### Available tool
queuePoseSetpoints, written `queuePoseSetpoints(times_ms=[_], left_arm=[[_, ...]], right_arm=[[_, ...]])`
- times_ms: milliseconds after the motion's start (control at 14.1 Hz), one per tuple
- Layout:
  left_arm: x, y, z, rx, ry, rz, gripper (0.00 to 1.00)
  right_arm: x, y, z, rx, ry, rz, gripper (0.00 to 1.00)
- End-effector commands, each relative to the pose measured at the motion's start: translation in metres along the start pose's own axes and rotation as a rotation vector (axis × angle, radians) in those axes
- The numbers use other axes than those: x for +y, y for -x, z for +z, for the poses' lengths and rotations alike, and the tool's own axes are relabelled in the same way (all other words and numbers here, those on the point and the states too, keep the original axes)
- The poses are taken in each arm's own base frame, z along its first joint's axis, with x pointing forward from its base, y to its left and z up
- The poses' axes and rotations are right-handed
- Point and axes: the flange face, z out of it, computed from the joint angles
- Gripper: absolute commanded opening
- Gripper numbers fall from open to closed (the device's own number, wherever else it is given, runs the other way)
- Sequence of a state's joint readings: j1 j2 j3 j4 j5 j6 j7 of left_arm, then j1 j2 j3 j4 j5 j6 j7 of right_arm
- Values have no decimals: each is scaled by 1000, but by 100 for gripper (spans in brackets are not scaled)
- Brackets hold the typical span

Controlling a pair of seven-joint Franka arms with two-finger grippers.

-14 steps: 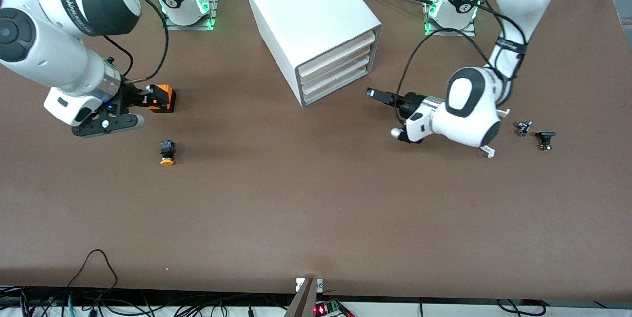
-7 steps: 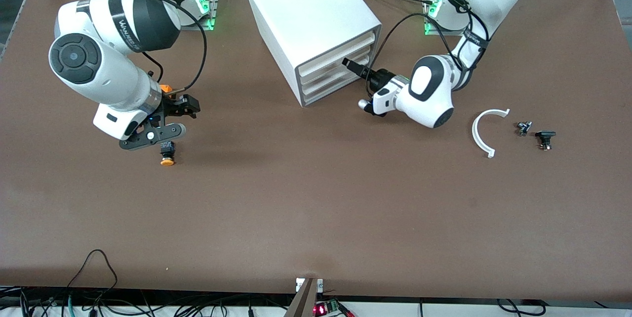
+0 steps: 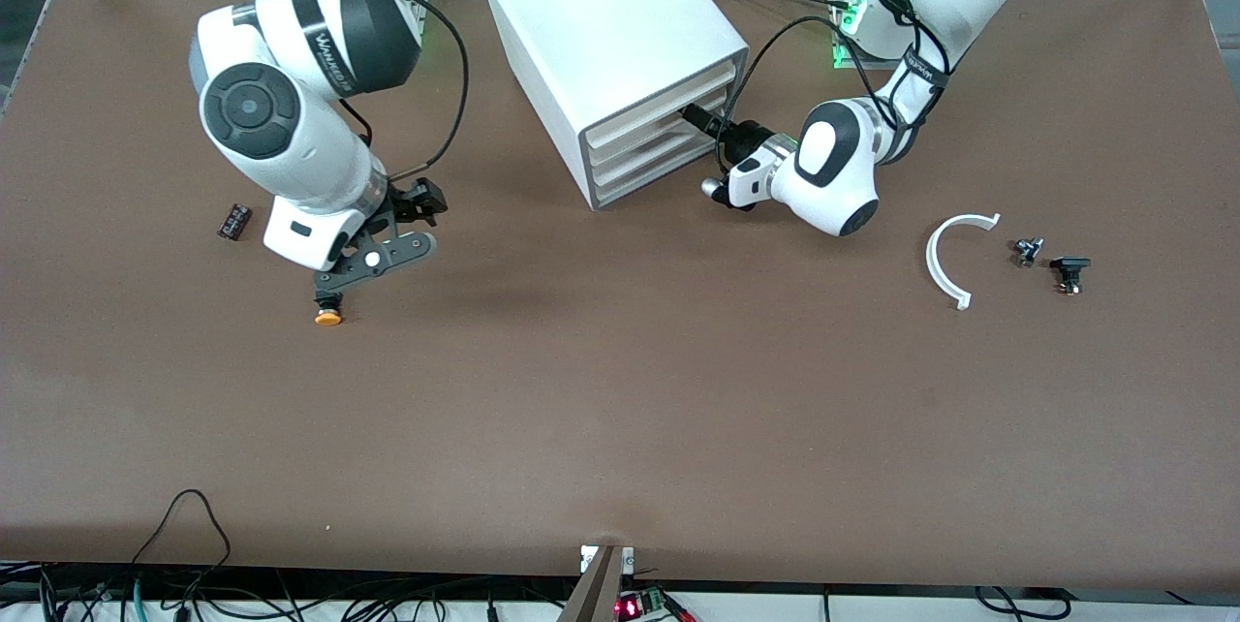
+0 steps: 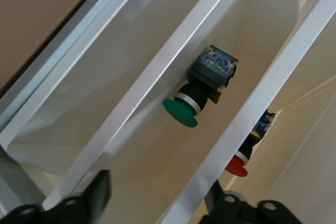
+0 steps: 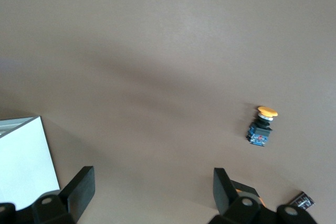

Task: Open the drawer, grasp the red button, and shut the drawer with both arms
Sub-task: 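Grasp the drawer handle and pull the drawer open with the left gripper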

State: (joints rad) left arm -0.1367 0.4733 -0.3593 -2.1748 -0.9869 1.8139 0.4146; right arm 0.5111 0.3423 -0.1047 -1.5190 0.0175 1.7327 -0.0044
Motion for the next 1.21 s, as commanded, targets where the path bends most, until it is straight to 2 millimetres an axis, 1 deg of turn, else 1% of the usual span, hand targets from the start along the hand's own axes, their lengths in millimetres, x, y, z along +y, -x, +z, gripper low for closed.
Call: queuePoseSetpoints(times_ms=[0,71,142,213,284,355,426,497,568,639,710,781,852,923,994,1065,1136], left_arm=[[2,3,2,31,-4,43,0],[1,1,-9,51,-4,44,0],[1,-4,-29,92,-8,47,0],[-5,-9,-62,159,-5,27,0],[-5,-12,-87,203,-10,31,0],[-10,-16,-114,256,-30,35,0],[-9,-20,-138,326,-61,45,0],[-9,-22,-150,366,-79,47,0],[-11,-22,-156,386,-80,39,37],[-8,-22,-159,396,-86,56,96],[-1,-19,-163,407,-94,74,100],[8,-17,-172,424,-102,90,100],[13,-16,-177,433,-127,105,100],[18,-11,-190,454,-187,129,100],[29,2,-222,536,-251,157,100],[36,26,-265,633,-267,164,100],[36,46,-298,711,-257,158,100]], right_arm=[[-9,-7,-1,1,-19,-12,100],[-15,-7,-1,-1,-21,-21,100],[-20,-7,-1,-1,-22,-31,100],[-21,-7,-2,2,-22,-35,100],[-21,-10,-10,19,-25,-36,100],[-22,-15,-13,28,-24,-41,100],[-28,-19,-20,43,-28,-52,100],[-42,-22,-24,58,-36,-76,100],[-51,-25,-27,71,-41,-92,100],[-67,-30,-26,84,-53,-124,100],[-86,-36,-28,103,-69,-160,100],[-110,-40,-29,125,-86,-223,100],[-134,-46,-27,148,-105,-287,100],[-153,-51,-26,184,-124,-339,100],[-169,-56,-23,215,-142,-402,100],[-185,-58,-21,231,-157,-473,100],[-199,-57,-21,242,-171,-533,100]])
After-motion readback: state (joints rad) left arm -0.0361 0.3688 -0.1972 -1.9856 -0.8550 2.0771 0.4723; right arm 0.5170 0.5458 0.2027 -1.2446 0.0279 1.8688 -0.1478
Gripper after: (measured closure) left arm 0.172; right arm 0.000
